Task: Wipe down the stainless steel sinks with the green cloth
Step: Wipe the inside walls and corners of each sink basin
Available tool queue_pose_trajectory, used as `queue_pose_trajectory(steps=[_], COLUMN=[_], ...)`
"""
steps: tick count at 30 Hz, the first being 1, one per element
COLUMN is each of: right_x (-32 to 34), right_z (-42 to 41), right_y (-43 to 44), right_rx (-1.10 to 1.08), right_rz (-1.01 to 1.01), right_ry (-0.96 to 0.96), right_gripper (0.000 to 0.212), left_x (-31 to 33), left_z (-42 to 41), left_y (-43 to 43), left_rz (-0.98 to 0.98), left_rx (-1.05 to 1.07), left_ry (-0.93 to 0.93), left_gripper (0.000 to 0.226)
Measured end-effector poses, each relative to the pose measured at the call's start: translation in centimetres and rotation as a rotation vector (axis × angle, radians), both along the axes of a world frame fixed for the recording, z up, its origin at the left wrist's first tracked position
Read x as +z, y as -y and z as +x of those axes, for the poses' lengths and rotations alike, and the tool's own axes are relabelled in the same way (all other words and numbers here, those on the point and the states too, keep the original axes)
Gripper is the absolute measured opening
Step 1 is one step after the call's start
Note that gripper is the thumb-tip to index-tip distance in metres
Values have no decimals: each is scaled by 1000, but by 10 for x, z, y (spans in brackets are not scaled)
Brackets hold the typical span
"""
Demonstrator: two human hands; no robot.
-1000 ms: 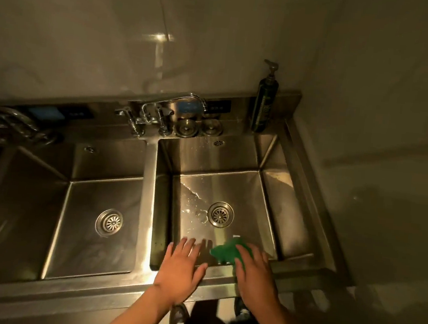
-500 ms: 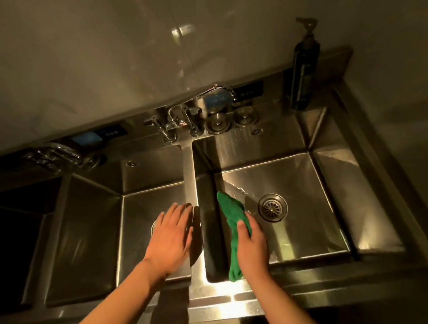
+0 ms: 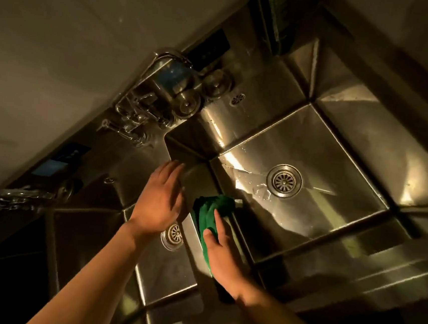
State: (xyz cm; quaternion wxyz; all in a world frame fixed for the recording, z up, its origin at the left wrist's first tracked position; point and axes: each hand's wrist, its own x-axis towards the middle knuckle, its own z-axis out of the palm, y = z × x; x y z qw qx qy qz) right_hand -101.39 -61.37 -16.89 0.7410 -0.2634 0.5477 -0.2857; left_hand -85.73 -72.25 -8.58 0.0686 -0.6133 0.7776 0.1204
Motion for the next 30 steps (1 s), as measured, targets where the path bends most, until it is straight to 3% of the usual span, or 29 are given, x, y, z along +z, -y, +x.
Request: queue_pose_trajectory(steps=[4,8,10,13,17,21,24,30], right_x=[-13,-21,-26,-35,-47,-78,-97,-125], right_z=[14,28,37,55,76,86,84,67], right_y=[14,42,58,93,142,175,177,154], right_rx=[-41,-112,-111,-106,-84,19,51,129], right_rz=[-46,-15,-53,-145,-237,-335,-285,-199], right_ry=[-1,132,210,167,119,-61,-167,-156], right_gripper=[59,54,54,57,57,53,52,56], left_x=[-20,-39,-50,-62,-71,-72,-74,-78], left_z=[4,2,-2,-11,-14,-14,-12,-8], left_y=[30,44,45,44,45,47,47,47], left_rz=[-50,-135,-148,-161,-217,-241,-249,-243], left_rx=[-13,407,505,603,601,601,599,622], left_ry=[-54,-344,-430,-447,-418,-432,-425,-419], left_gripper=[62,65,66,71,78,79,76,73])
